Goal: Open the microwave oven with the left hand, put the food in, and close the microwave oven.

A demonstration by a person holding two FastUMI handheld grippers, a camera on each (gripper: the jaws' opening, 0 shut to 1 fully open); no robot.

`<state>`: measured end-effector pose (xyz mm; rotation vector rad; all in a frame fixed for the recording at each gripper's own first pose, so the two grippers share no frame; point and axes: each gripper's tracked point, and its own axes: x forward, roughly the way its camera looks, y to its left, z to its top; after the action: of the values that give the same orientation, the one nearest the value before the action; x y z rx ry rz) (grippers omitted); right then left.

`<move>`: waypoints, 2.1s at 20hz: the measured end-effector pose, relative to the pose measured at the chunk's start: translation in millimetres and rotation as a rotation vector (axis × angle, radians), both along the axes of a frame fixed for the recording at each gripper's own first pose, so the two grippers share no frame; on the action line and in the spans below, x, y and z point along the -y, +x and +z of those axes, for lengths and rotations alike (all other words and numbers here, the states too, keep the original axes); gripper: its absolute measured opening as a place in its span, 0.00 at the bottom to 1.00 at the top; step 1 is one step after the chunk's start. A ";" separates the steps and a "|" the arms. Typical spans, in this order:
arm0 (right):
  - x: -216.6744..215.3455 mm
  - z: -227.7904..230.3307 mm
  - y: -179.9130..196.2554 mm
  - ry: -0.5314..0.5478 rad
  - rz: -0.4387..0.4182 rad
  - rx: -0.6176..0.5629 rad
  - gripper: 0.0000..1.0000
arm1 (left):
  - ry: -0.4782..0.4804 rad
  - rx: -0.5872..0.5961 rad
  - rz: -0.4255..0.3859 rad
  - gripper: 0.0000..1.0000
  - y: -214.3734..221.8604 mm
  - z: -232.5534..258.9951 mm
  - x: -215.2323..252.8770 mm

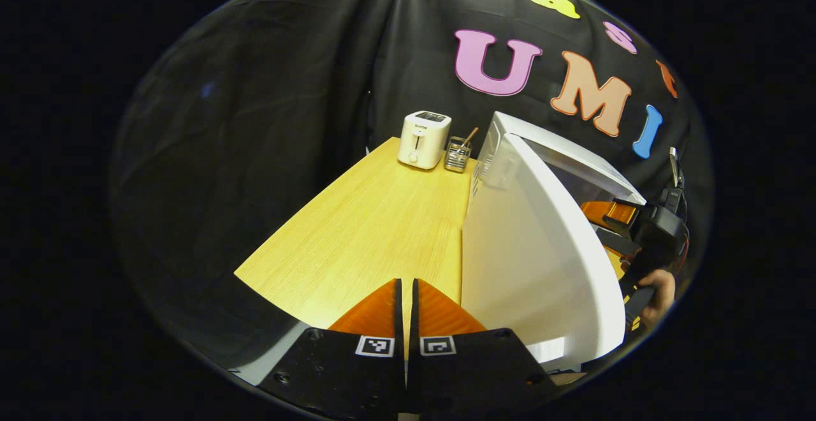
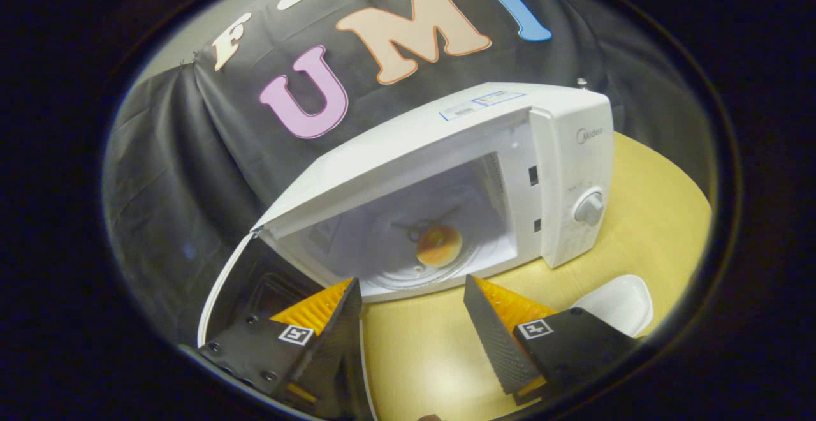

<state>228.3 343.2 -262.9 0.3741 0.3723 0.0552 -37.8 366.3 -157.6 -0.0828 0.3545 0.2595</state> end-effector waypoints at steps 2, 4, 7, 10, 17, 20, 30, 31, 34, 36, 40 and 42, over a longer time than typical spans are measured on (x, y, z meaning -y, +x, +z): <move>9.6 8.1 -11.8 -0.026 -0.006 0.016 0.99 | 0.028 0.002 -0.030 0.01 2.9 2.8 5.8; 20.6 15.7 -24.7 -0.064 -0.017 0.035 1.00 | 0.050 -0.002 -0.059 0.01 4.6 3.1 13.0; 37.3 22.7 -45.5 -0.096 -0.032 0.045 1.00 | 0.068 -0.007 -0.091 0.01 7.4 3.7 20.9; 53.9 25.5 -65.4 -0.113 -0.054 0.043 0.99 | 0.082 -0.012 -0.112 0.01 10.2 5.1 27.1; 88.2 11.5 -93.8 -0.165 -0.102 0.005 0.99 | 0.091 -0.023 -0.170 0.01 21.5 9.1 49.1; 101.9 7.0 -103.9 -0.175 -0.119 -0.011 1.00 | 0.100 -0.027 -0.191 0.01 27.9 10.7 60.8; 176.5 15.8 -126.9 -0.233 -0.182 -0.003 1.00 | 0.102 -0.058 -0.252 0.01 49.5 11.7 124.4; 184.1 17.8 -128.8 -0.236 -0.182 -0.002 1.00 | 0.099 -0.061 -0.254 0.01 52.8 10.4 130.8; 207.1 21.8 -128.9 -0.256 -0.169 0.002 0.92 | 0.101 -0.057 -0.254 0.00 62.2 12.5 149.1; 221.9 25.1 -129.5 -0.267 -0.158 0.003 0.92 | 0.107 -0.061 -0.260 0.01 69.0 11.4 162.1; 252.5 28.8 -129.6 -0.266 -0.156 0.008 0.92 | 0.115 -0.062 -0.263 0.01 83.3 9.0 192.5; 270.6 33.8 -126.8 -0.271 -0.161 0.014 0.92 | 0.112 -0.057 -0.255 0.00 91.2 7.3 207.4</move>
<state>101.4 72.7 -229.1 0.1347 0.3294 -0.1490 53.3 158.8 -150.4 0.0801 0.4019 0.0288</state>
